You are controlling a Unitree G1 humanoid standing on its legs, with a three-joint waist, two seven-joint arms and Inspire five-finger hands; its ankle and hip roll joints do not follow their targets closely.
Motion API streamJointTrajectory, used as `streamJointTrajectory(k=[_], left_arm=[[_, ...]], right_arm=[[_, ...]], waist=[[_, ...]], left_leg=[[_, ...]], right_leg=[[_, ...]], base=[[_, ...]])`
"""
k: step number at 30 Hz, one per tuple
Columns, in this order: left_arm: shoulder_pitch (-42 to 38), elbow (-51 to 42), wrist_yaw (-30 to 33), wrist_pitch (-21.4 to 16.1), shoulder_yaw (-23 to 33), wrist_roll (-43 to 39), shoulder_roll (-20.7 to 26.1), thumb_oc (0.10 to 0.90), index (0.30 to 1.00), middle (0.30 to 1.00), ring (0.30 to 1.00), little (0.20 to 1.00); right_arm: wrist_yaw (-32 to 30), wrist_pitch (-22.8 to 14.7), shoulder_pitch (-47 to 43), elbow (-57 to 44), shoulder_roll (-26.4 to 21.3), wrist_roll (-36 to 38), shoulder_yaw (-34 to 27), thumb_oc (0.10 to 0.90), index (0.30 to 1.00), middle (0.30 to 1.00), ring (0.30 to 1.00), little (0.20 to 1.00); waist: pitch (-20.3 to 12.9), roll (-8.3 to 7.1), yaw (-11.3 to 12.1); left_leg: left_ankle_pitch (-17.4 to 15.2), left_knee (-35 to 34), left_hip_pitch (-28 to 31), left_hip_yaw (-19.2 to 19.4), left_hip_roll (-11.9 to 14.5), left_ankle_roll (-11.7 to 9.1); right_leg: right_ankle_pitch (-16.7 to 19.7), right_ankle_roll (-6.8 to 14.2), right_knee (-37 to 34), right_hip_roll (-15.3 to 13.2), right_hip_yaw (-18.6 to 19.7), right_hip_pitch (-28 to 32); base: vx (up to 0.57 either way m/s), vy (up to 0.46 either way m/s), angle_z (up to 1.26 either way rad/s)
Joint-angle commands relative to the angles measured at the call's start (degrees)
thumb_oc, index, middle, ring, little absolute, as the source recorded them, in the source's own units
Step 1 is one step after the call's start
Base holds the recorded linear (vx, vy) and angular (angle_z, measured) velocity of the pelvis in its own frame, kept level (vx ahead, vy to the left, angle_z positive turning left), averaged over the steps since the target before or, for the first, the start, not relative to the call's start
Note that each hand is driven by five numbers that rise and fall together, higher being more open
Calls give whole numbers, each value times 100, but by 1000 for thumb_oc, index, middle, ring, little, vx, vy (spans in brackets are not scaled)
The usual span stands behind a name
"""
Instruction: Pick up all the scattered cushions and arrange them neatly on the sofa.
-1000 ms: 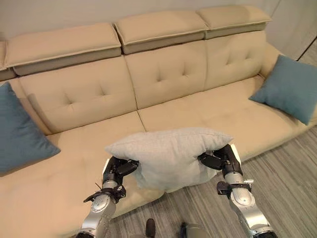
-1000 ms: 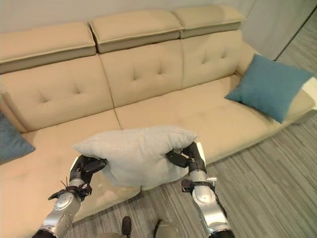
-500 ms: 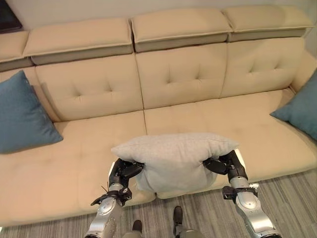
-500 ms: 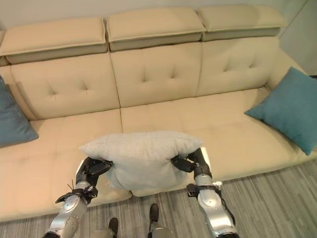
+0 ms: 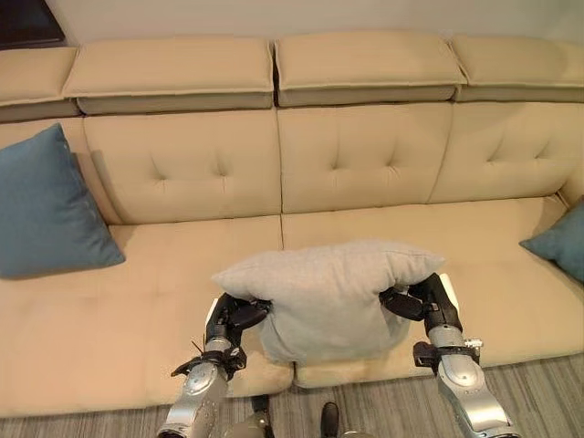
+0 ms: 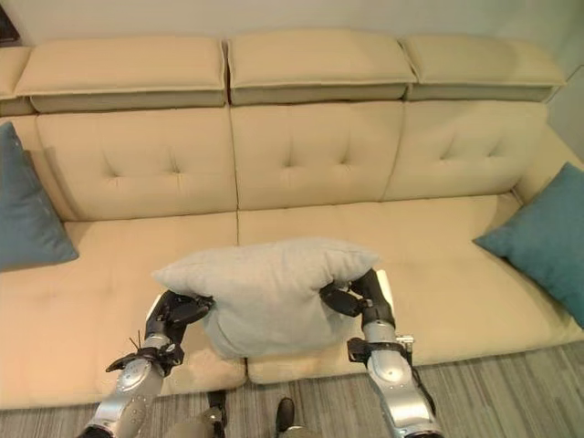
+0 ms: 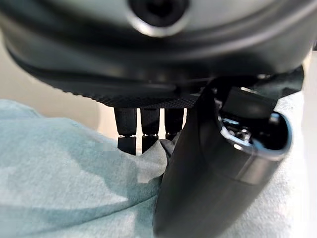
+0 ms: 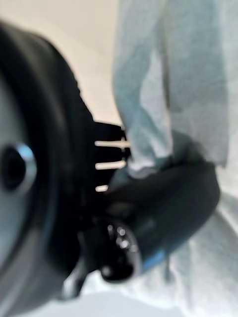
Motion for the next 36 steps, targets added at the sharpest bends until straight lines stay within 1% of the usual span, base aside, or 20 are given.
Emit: streamJointTrajectory(k=[1,2,3,4,6,8,9,10,13,14,16,19,22,25,28,30,31,32,33,36], left_arm=[[-663,-1108,-703,-536,-563,458,-194,400,300,300,300,300],[-656,-1140,-698,-534,-557,449,-172,400,300,300,300,300],[-650,-1142,-712,-546,-540,474,-148,400,300,300,300,300],[-638,-1140,-713,-565,-526,508,-137,400,300,300,300,300],[-639,-1099,-724,-592,-471,520,-136,400,300,300,300,300],[-651,-1059,-714,-615,-449,533,-129,400,300,300,300,300],[-651,-1058,-713,-616,-448,533,-129,400,300,300,300,300],[-580,-1104,-790,-619,-423,524,-131,400,300,300,300,300],[-547,-1068,-771,-609,-337,552,-166,400,300,300,300,300],[-546,-1069,-772,-609,-337,552,-167,400,300,300,300,300],[-497,-1118,-776,-610,-333,603,-180,400,300,300,300,300],[-609,-1230,-703,-653,-327,644,-185,400,300,300,300,300],[-918,-1409,-507,-794,-332,710,-212,400,300,300,300,300],[-1065,-1492,-393,-859,-325,749,-239,400,300,300,300,300],[-1555,-1578,-8,-998,-331,922,-301,400,300,300,300,300],[-1682,-1570,66,-1022,-323,977,-309,400,300,300,300,300],[-2037,-1511,334,-1112,-312,1208,-276,400,300,300,300,300],[-2240,-1481,467,-1150,-318,1308,-262,400,300,300,300,300],[-2257,-1474,475,-1152,-315,1314,-264,400,300,300,300,300],[-3067,-1238,922,-1282,-333,1497,-266,400,300,300,300,300]], right_arm=[[367,-812,-744,-985,380,-62,577,400,300,300,300,300],[382,-806,-760,-981,408,-69,596,400,300,300,300,300],[380,-821,-744,-983,433,-80,595,400,300,300,300,300],[390,-827,-716,-997,452,-87,590,400,300,300,300,300],[393,-833,-671,-971,475,-103,570,400,300,300,300,300],[367,-845,-681,-900,458,-145,577,400,300,300,300,300],[364,-848,-683,-895,458,-147,579,400,300,300,300,300],[418,-824,-638,-922,465,-109,541,400,300,300,300,300],[385,-832,-654,-901,458,-125,536,400,300,300,300,300],[385,-832,-652,-901,457,-125,537,400,300,300,300,300],[388,-851,-606,-961,432,-114,523,400,300,300,300,300],[321,-858,-593,-1011,370,-188,472,400,300,300,300,300],[128,-894,-743,-1035,331,-279,421,400,300,300,300,300],[17,-926,-836,-1028,320,-339,401,400,300,300,300,300],[-318,-967,-1339,-961,274,-461,437,400,300,300,300,300],[-392,-981,-1511,-918,270,-478,459,400,300,300,300,300],[-571,-1006,-1895,-860,268,-515,509,400,300,300,300,300],[-646,-1030,-2109,-815,268,-519,547,400,300,300,300,300],[-650,-1035,-2130,-802,268,-520,549,400,300,300,300,300],[-924,-1078,-2985,-558,271,-432,743,400,300,300,300,300]], waist=[[-583,-275,114],[-535,-255,85],[-519,-229,55],[-520,-211,32],[-523,-175,4],[-522,-159,-15],[-515,-155,-27],[-533,-247,-19],[-624,-261,46],[-624,-259,45],[-705,-232,39],[-720,-207,20],[-670,-161,10],[-669,-113,-7],[-554,-24,-10],[-535,-4,-8],[-520,28,9],[-509,46,13],[-510,47,13],[-486,94,38]], left_leg=[[-934,645,-11,-97,53,-110],[-919,596,51,-120,70,-80],[-920,535,97,-172,81,-62],[-926,470,160,-214,57,-57],[-930,321,270,-287,42,-86],[-942,209,334,-290,48,-135],[-944,204,347,-302,50,-137],[-977,220,402,-342,-49,-163],[-885,5,467,-319,-5,-240],[-877,-9,477,-320,-5,-241],[-768,-222,568,-328,47,-319],[-717,-249,465,-385,79,-397],[-630,-249,273,-416,136,-495],[-613,-249,163,-475,153,-535],[-555,-249,-13,-547,190,-580],[-540,-249,-92,-553,199,-584],[-508,-249,-227,-569,225,-599],[-493,-249,-307,-568,229,-613],[-491,-249,-322,-566,230,-613],[-433,-249,-592,-609,232,-645]], right_leg=[[-280,344,1421,-64,202,-78],[-152,407,1790,-54,281,-300],[-131,447,1985,-30,417,-462],[-122,430,2020,-22,525,-548],[-156,391,1635,-81,577,-612],[-155,354,1143,-167,522,-706],[-156,353,1128,-165,507,-682],[-49,394,511,-251,487,-424],[82,411,185,-183,407,-284],[91,411,170,-180,405,-273],[113,371,-199,-89,297,-66],[147,348,-487,-24,225,16],[78,343,-522,21,153,-92],[50,333,-522,37,112,-186],[70,337,-522,75,154,-379],[78,339,-522,84,175,-463],[91,347,-522,97,220,-615],[116,345,-522,103,242,-709],[120,345,-522,104,244,-724],[207,352,-522,119,298,-1047]], base=[[64,132,-22],[52,105,-15],[79,82,-11],[109,46,-7],[119,-9,16],[96,-44,18],[110,-67,24],[75,-78,31],[61,-75,28],[57,-54,13],[80,-98,-7],[10,-90,2],[-66,-72,16],[-51,-33,11],[-95,-30,9],[-94,-12,6],[-111,-7,2],[-111,-7,0],[-78,0,1],[-102,2,1]])
